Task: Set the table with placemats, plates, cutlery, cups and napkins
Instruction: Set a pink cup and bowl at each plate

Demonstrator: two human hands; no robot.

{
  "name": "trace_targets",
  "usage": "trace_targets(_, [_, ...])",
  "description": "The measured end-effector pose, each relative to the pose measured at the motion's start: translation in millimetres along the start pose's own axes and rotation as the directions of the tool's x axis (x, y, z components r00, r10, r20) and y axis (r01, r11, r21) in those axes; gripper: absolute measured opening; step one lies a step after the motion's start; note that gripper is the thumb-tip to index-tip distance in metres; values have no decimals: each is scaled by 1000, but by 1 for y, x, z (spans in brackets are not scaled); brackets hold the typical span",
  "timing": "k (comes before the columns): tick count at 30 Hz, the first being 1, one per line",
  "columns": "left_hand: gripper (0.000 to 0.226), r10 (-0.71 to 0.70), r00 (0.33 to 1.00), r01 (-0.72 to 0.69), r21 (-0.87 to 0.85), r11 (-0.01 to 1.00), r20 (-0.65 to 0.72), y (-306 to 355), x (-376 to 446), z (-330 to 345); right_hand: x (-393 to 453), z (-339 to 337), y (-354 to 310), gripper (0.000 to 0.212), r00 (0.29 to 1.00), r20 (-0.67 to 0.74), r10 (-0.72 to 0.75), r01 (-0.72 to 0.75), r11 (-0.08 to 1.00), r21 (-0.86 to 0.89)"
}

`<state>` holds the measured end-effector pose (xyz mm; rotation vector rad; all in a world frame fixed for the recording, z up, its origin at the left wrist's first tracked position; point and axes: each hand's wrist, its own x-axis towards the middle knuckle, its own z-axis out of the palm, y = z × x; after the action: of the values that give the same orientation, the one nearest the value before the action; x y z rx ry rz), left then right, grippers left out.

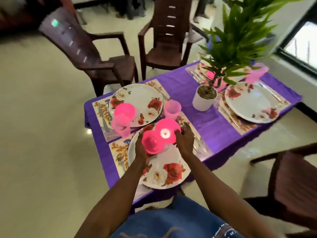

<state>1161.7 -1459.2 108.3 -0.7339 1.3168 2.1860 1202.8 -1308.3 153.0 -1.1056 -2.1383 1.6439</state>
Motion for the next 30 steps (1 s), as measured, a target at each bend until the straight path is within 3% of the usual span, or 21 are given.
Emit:
trace_targets(2, [38, 34, 995, -42, -84, 996, -94, -6, -1, 5, 18, -9, 4, 14, 1000, 14, 2, -2, 1000, -20])
trace_targets(5, [64, 18, 959, -63, -152, 986, -284, -17, -5, 10, 39, -18, 14, 19, 997, 63, 39, -34, 996, -81])
trace_targets(9, [66, 57, 917, -151, -213, 965, -395, -26, -9, 8, 52, -18, 29, 14, 990, 136, 44, -16, 980, -198])
trace_targets(11, [70, 70, 910, -170, -214, 962, -409, -25, -10, 6, 56, -15, 38, 10, 984, 171, 42, 6, 963, -269])
trace_targets(14, [57, 81, 912, -171, -193, 966, -403, -25, -11, 1, 59, -13, 47, 4, 980, 188, 63, -1, 950, -312])
trace_targets(18, [57, 65, 931, -138, -181, 974, -359, -24, -17, -1, 65, -12, 59, 16, 980, 183, 77, -11, 940, -341])
trace_targets(30, [63, 19, 950, -79, -182, 980, -311, -30, -27, -2, 58, -15, 57, 25, 995, 90, 40, -6, 935, -355])
